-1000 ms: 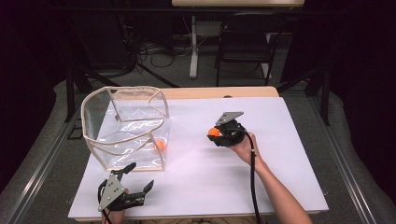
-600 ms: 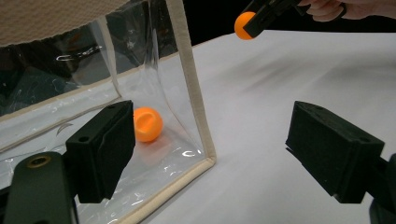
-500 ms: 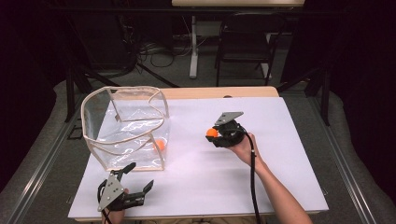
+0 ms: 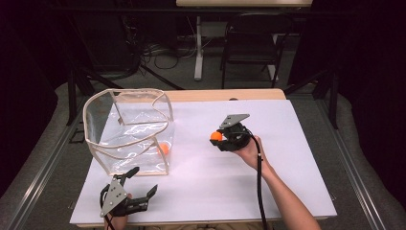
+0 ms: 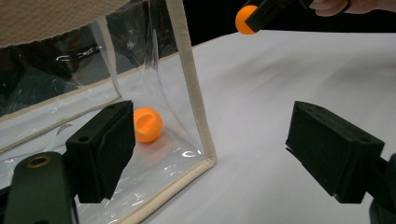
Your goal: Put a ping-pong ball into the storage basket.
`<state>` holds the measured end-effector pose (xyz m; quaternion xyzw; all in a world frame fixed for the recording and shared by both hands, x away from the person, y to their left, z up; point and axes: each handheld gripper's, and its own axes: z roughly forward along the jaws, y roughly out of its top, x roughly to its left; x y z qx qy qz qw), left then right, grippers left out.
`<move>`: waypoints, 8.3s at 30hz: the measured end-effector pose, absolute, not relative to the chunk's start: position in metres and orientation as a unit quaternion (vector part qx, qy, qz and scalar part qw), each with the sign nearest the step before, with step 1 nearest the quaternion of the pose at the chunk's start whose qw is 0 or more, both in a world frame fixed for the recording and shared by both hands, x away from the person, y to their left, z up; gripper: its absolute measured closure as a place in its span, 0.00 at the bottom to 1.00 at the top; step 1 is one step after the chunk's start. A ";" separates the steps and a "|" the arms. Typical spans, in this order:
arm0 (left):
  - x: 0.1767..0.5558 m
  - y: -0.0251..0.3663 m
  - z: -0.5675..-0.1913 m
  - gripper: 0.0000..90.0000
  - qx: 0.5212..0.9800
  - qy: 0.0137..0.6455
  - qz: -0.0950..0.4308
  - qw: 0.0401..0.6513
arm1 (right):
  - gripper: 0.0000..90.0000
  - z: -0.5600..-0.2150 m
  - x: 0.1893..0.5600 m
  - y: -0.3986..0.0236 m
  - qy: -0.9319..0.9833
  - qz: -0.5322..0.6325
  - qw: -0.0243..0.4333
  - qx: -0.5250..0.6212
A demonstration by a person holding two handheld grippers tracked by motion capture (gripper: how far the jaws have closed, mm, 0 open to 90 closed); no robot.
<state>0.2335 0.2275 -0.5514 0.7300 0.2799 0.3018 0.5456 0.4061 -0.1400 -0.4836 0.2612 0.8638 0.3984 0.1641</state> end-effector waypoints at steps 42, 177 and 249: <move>0.234 0.228 -0.551 0.17 0.728 0.280 0.304 0.547 | 0.57 -0.451 0.403 -0.125 0.866 0.409 0.166 0.236; 0.235 0.227 -0.551 0.17 0.728 0.277 0.302 0.550 | 0.57 -0.381 0.415 -0.078 0.841 0.470 0.191 0.189; 0.235 0.227 -0.551 0.17 0.728 0.276 0.302 0.551 | 0.57 -0.362 0.416 -0.043 0.817 0.511 0.205 0.169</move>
